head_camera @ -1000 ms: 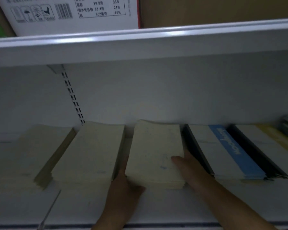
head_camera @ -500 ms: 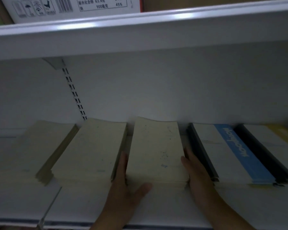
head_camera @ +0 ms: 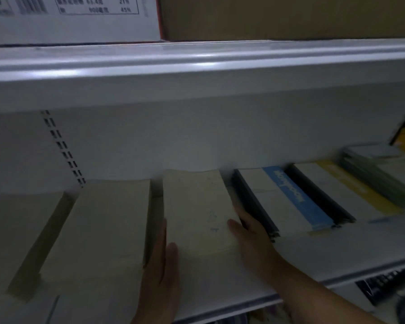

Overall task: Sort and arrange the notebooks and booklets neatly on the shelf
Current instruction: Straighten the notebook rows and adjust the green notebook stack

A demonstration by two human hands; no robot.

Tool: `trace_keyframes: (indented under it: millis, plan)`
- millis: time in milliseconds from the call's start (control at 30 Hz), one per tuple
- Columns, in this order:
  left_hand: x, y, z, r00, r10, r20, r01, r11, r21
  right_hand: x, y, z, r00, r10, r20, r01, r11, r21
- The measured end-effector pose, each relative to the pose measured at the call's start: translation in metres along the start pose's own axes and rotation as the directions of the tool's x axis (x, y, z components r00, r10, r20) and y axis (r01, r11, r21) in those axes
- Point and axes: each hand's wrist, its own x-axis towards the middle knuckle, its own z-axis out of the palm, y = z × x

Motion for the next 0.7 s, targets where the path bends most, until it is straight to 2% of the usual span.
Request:
trace_keyframes:
  millis: [167,200,267,333,400,433,500,567,600,633,700]
  plan:
    - [-0.002,0.004,-0.004,0.993,-0.038,0.112,0.041,0.999,-0.033,0.001,0.0,0.001,1.0,-0.028,-0.008,0.028,0.999,-0.014]
    - [-0.003,0.004,-0.005,0.995,-0.006,0.1,0.008,1.0,-0.022,0.0,0.001,0.0,0.999,-0.043,-0.008,0.043,0.999,-0.026]
    - [-0.005,0.008,-0.007,0.984,0.165,0.064,-0.169,0.984,0.061,-0.006,0.0,0.0,0.994,-0.106,-0.013,0.105,0.993,-0.057]
    - [-0.002,0.018,-0.007,0.951,0.307,0.038,-0.309,0.945,0.109,-0.016,-0.005,0.001,0.973,-0.23,-0.013,0.225,0.962,-0.152]
    - [0.003,0.031,-0.003,0.911,0.41,0.044,-0.412,0.908,0.076,-0.03,-0.011,0.003,0.931,-0.36,0.066,0.363,0.885,-0.291]
    - [0.002,0.04,0.001,0.908,0.418,0.045,-0.419,0.908,0.027,-0.036,-0.012,0.002,0.907,-0.404,0.117,0.418,0.838,-0.35]
    - [0.0,0.055,0.015,0.934,0.352,0.059,-0.34,0.927,-0.156,-0.043,-0.017,-0.011,0.858,-0.485,0.169,0.504,0.731,-0.459]
    - [-0.005,0.075,0.041,0.974,0.187,0.129,-0.126,0.917,-0.379,-0.036,-0.028,-0.042,0.829,-0.541,0.143,0.516,0.64,-0.57]
    - [-0.006,0.082,0.058,0.973,0.088,0.212,0.017,0.893,-0.451,-0.027,-0.034,-0.062,0.842,-0.531,0.09,0.465,0.632,-0.62]
    - [-0.004,0.086,0.078,0.953,0.005,0.303,0.144,0.872,-0.467,-0.015,-0.038,-0.082,0.863,-0.504,0.034,0.393,0.627,-0.673]
    - [0.005,0.094,0.117,0.902,-0.124,0.413,0.28,0.897,-0.342,0.011,-0.043,-0.119,0.937,-0.35,-0.021,0.189,0.554,-0.811]
